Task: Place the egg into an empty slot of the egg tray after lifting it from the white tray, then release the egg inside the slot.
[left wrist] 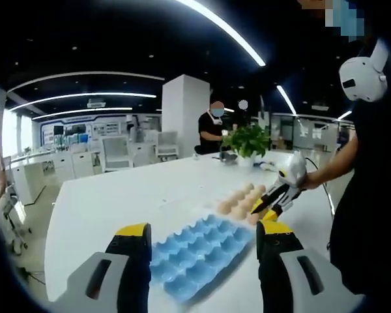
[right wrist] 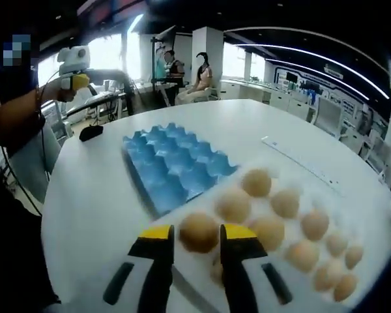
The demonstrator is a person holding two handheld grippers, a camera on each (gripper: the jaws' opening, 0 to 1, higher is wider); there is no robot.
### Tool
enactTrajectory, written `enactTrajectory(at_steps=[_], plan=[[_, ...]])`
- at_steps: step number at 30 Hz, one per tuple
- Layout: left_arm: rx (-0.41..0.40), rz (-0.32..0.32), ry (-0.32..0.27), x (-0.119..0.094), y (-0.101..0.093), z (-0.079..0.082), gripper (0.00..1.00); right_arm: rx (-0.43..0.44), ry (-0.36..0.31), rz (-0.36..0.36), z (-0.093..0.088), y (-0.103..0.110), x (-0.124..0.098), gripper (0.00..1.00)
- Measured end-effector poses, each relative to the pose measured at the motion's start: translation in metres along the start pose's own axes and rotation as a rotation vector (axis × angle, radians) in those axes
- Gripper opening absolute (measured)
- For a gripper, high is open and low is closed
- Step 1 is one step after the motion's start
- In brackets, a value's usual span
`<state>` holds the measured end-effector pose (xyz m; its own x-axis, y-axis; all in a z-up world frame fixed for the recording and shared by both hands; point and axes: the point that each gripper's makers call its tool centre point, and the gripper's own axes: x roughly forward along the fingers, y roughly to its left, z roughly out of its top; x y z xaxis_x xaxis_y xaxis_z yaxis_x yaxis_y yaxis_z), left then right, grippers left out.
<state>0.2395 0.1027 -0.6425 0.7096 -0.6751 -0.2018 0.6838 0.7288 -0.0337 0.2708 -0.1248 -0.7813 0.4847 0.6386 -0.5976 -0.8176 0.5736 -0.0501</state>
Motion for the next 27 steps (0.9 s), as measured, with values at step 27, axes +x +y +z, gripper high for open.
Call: enactTrajectory(at_steps=[27], plan=[[-0.009,0.014,0.017,-0.0009,0.0046,-0.0066,0.64,-0.042,0.132,-0.003,-0.0042,0.0003,0.0027,0.23]])
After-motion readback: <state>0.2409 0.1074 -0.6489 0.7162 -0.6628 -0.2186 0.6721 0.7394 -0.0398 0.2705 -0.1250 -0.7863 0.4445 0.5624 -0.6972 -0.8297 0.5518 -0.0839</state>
